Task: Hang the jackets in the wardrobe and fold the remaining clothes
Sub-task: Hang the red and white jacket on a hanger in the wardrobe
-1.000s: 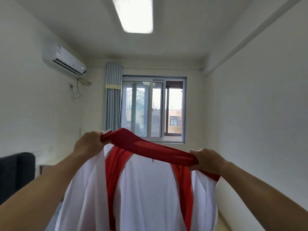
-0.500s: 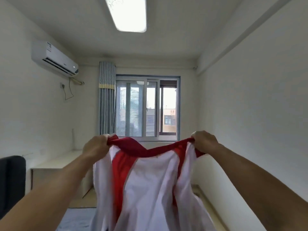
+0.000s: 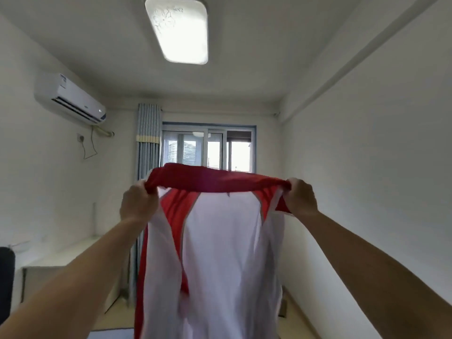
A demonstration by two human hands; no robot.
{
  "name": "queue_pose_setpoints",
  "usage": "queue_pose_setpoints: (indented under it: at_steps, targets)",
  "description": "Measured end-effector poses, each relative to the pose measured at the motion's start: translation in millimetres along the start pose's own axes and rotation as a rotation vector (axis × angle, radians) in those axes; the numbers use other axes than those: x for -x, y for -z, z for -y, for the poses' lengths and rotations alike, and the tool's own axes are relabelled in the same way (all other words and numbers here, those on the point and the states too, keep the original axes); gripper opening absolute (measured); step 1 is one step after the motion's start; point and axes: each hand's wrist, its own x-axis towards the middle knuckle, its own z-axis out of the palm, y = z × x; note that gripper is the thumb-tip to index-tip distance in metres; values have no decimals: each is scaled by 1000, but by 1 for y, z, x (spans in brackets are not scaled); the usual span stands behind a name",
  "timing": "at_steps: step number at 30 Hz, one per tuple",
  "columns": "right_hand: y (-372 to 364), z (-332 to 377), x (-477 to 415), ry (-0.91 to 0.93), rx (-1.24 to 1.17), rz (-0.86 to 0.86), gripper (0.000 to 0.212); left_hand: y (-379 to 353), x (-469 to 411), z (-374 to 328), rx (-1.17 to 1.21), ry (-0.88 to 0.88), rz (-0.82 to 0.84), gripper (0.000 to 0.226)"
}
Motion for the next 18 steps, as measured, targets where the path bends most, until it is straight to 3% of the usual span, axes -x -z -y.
queue_pose_setpoints:
  at_steps: [3, 4, 6, 9, 10, 11, 12, 14, 15, 18]
  targets:
    - [-17, -8, 25, 6, 312, 388, 17, -21, 21, 11, -302, 19, 495, 22]
    - [-24, -12, 30, -17, 331, 458, 15, -25, 24, 15, -320, 44, 533, 18]
    - [-29, -5, 19, -14, 201, 386, 18, -26, 13, 12, -213, 17, 357, 23]
    - [-25, 24, -10, 34, -39, 134, 20, -16, -6, -7, 22, -41, -14, 15]
    - [-26, 25, -11, 47, -82, 94, 20, -14, -6, -6, 42, -58, -27, 13]
    - [-29, 23, -7, 58, -52, 124, 20, -17, 2, -2, -19, -67, 78, 13]
    - [-37, 17, 3, 60, 79, 250, 20, -23, 15, 2, -150, -62, 289, 16]
    - [-56, 0, 31, 4, 390, 614, 14, -35, 40, 18, -341, 26, 702, 13]
    - [-61, -6, 40, -15, 437, 665, 10, -37, 44, 23, -358, 50, 717, 9]
    - [-48, 8, 11, -41, 163, 390, 16, -30, 14, 4, -148, 2, 258, 20]
